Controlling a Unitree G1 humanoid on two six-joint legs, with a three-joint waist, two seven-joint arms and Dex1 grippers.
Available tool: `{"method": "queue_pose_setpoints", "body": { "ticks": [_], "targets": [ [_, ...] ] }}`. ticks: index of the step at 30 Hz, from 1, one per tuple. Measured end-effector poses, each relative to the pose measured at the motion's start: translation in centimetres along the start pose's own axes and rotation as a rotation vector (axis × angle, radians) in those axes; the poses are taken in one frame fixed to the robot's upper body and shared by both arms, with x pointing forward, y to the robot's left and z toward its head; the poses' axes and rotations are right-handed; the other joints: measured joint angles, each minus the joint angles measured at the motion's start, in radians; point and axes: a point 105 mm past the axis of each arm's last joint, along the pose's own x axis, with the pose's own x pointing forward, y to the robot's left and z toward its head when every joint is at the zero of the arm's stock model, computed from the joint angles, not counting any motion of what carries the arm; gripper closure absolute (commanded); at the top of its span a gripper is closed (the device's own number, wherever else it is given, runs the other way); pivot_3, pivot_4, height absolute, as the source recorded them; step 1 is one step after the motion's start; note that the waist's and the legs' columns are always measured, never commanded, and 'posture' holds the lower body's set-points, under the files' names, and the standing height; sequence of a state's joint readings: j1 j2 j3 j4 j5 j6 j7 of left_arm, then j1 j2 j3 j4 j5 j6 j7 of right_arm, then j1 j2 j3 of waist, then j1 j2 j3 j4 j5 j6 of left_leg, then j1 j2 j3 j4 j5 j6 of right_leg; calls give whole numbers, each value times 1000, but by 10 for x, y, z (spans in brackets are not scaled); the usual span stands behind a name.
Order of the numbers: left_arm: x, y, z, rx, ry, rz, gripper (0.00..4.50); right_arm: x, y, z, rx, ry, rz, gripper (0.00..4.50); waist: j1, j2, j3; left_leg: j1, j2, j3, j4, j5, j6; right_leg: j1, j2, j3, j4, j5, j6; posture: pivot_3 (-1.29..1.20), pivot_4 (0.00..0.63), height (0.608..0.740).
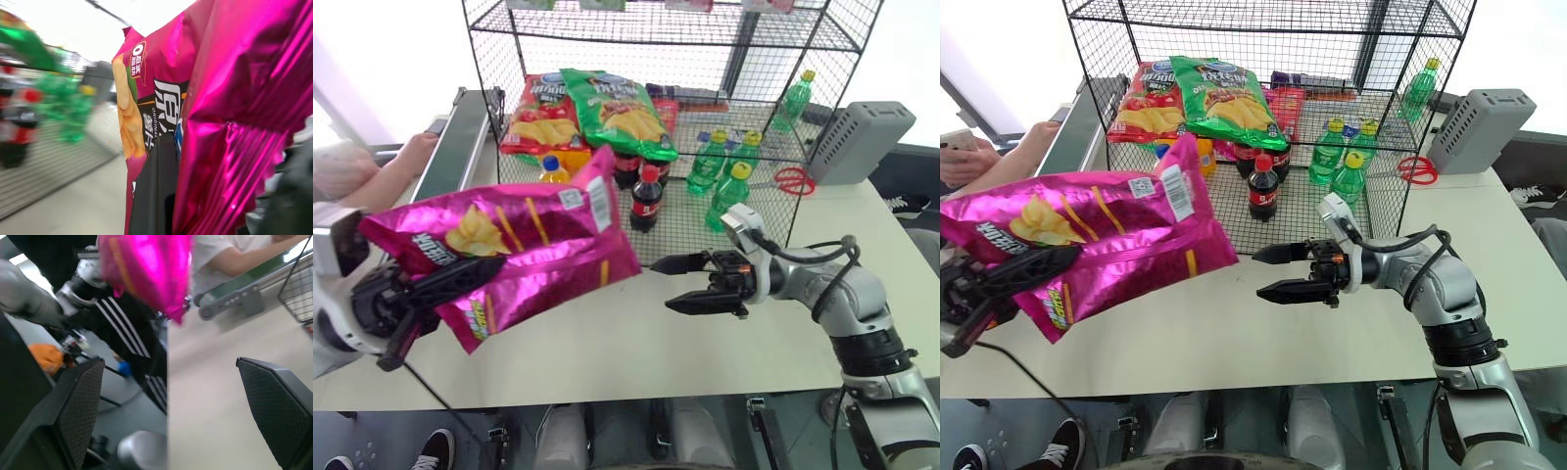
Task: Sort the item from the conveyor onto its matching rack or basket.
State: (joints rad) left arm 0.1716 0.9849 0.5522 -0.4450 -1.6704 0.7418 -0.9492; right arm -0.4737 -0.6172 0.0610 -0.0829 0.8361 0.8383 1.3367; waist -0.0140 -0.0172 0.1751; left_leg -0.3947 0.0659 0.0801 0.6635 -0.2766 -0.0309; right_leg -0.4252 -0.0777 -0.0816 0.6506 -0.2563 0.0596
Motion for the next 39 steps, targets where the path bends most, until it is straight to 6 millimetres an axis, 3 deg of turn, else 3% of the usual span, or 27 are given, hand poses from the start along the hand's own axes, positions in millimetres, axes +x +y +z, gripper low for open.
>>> {"method": "queue_pose_setpoints", "body": {
  "ticks": [7, 11, 18, 25, 28, 35, 36, 39],
  "targets": [
    [12, 5, -11, -82, 25, -76, 4468, -3, 16, 25, 85, -108, 89, 0, 4, 0, 0, 0, 0, 0, 0, 0, 0, 0, 0, 0, 0, 0, 0, 0, 150, 740],
    [20, 14, -12, -73, 10, -104, 4468, 12, 35, 23, 123, -76, 187, 0, 5, 0, 0, -1, 0, 0, 0, 0, 0, 0, 0, 0, 0, 0, 0, 0, 150, 740],
    [23, 21, -15, -53, 25, -119, 4468, 31, 31, 10, 174, -56, 177, 0, 3, 0, 0, -1, 0, -1, 0, 0, 0, 0, 0, 0, 0, 0, 0, 0, 150, 740],
    [23, 32, -18, -14, 11, -78, 4468, 29, 28, 6, 179, -26, 145, 0, 5, -1, 0, -1, -1, -1, 0, 0, 0, 0, 0, 0, -1, 0, 0, 0, 150, 740],
    [22, 33, -19, -11, 11, -73, 4500, 29, 27, 5, 179, -17, 137, 787, 3, -1, 0, -1, 0, -1, 0, 0, 0, 0, 0, 0, -1, 0, 0, 0, 150, 740],
    [23, 39, -21, 41, 10, -43, 4500, 29, 18, 1, 150, -1, 88, 4280, 4, -1, 0, -1, -1, -1, 0, 0, 0, 0, 0, 0, -1, 0, 0, 0, 150, 740],
    [23, 39, -21, 50, 13, -40, 4500, 29, 18, 1, 145, 0, 84, 4461, 3, -1, 0, -1, -1, -1, 0, 0, 0, 0, 0, 0, -1, 0, 0, 0, 150, 740],
    [23, 46, -21, 83, 35, 18, 3615, 27, 14, 2, 121, -1, 64, 4500, 4, -1, 0, -1, -1, -1, 0, 0, 0, 0, 0, 0, -1, 0, 0, 0, 150, 740]
  ]
}}
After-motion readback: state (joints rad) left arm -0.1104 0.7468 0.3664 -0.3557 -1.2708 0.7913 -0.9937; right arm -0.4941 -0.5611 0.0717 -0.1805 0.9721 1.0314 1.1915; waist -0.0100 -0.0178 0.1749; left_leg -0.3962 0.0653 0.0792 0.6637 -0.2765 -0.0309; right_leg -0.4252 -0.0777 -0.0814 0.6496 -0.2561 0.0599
